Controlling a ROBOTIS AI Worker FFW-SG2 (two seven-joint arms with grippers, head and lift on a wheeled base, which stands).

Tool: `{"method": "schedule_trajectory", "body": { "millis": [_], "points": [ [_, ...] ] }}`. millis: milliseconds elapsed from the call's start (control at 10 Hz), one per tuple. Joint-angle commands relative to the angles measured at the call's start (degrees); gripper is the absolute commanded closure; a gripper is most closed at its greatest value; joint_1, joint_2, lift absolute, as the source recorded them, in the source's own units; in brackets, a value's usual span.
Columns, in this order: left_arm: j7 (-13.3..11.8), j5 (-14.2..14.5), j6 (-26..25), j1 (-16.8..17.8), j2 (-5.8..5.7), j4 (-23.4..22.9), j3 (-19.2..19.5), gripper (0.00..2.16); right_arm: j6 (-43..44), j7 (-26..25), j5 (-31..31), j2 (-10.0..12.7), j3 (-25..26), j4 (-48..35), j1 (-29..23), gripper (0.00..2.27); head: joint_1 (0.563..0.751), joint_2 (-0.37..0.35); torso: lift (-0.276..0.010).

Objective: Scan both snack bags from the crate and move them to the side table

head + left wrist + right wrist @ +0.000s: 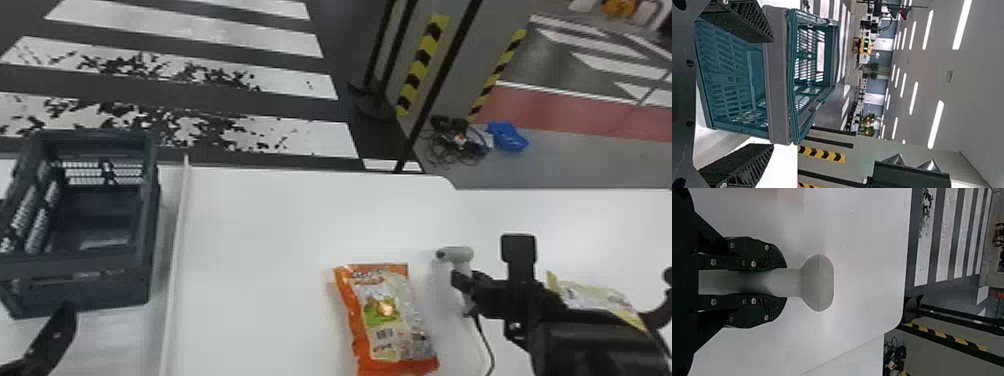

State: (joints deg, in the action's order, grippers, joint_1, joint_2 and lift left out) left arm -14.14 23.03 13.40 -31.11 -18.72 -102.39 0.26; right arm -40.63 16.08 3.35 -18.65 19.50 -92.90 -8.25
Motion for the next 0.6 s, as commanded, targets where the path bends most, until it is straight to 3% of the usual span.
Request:
{"method": "schedule_trajectory", "body": {
  "millis": [0,100,300,400,500],
  "points": [
    [0.0,0.0,0.0,0.0,0.00,0.0,0.0,0.04,1.1,-0.2,0.2,0.0,-0.1,1.0,0.0,2.21,0.695,-0.303,-0.099],
    [0.0,0.0,0.0,0.0,0.00,-0.1,0.0,0.04,1.6,-0.5,0.2,0.0,-0.1,1.6,0.1,2.07,0.695,-0.303,-0.099],
    [0.0,0.0,0.0,0.0,0.00,-0.2,0.0,0.04,3.0,-1.0,0.7,0.1,0.1,1.8,-0.1,1.56,0.695,-0.307,-0.099],
    [0.0,0.0,0.0,0.0,0.09,-0.2,0.0,0.04,3.7,-1.2,1.0,0.3,0.5,1.2,-0.5,0.81,0.695,-0.307,-0.099],
    [0.0,0.0,0.0,-0.1,0.09,-0.2,0.0,0.04,3.6,-1.7,1.0,0.3,0.6,0.5,-0.5,0.40,0.695,-0.308,-0.099]
  ]
}}
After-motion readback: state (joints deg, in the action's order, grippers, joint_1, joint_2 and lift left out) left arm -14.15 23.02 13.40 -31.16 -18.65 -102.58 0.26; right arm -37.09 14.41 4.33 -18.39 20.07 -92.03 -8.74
